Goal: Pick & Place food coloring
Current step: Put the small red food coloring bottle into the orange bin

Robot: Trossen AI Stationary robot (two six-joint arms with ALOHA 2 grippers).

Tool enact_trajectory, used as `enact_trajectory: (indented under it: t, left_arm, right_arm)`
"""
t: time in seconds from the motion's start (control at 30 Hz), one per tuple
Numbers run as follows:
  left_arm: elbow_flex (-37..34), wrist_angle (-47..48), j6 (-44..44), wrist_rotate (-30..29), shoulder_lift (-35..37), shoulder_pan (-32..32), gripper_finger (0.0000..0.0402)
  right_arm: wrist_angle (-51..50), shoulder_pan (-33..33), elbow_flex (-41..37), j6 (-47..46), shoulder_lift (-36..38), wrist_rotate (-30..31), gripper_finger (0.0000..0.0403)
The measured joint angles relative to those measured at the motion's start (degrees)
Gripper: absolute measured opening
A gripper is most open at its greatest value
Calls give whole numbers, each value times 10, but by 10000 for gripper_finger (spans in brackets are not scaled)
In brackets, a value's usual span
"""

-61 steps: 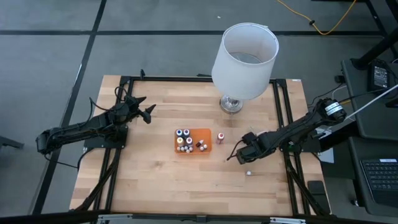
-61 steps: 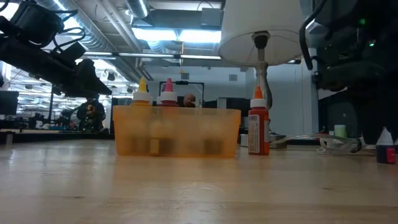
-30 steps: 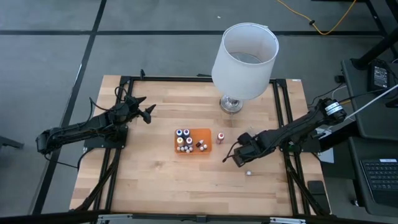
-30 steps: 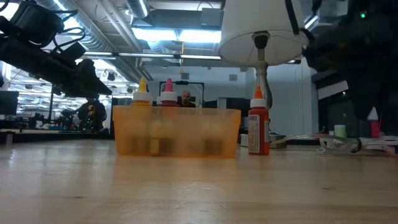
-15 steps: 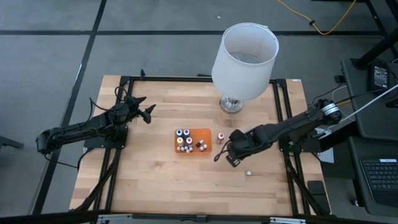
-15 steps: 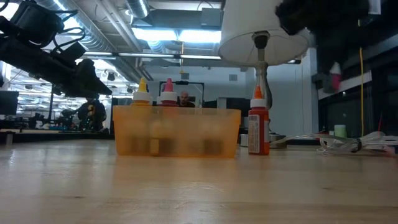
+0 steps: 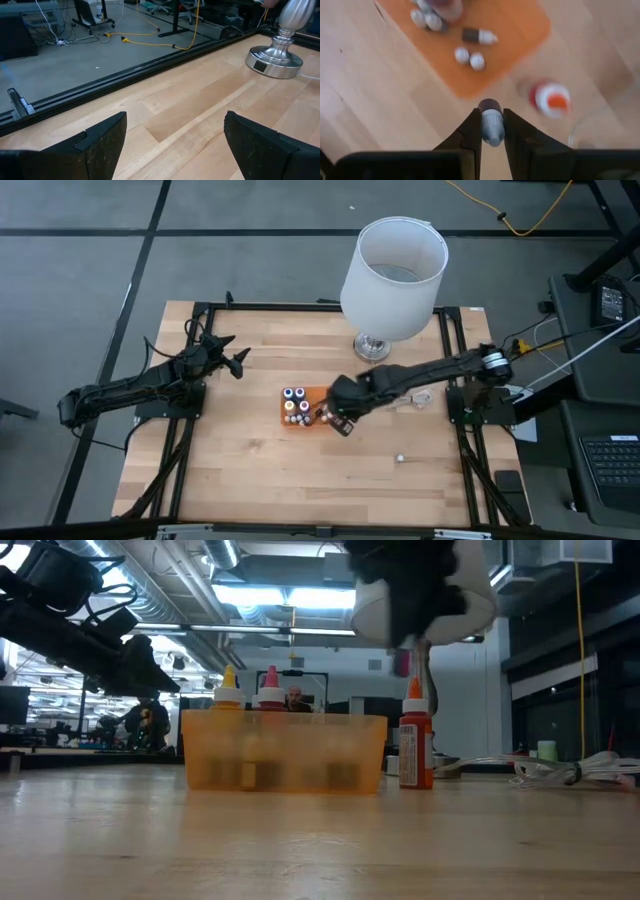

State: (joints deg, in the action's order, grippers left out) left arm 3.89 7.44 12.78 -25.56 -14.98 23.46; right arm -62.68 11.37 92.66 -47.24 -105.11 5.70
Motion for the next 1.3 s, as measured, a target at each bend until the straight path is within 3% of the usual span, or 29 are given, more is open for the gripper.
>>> enact_trajectory:
  t: [0.3,0.73,1.3]
  left_arm:
    - [0,0,0,0,0,0,323]
    - [0,0,0,0,0,0,323]
    - [0,0,0,0,0,0,323]
  right_arm:
    - [8,-43,94,108,-103,13,63]
    - [18,-60,92,142,-176,5,66]
    - [35,-60,92,171,-219,7,71]
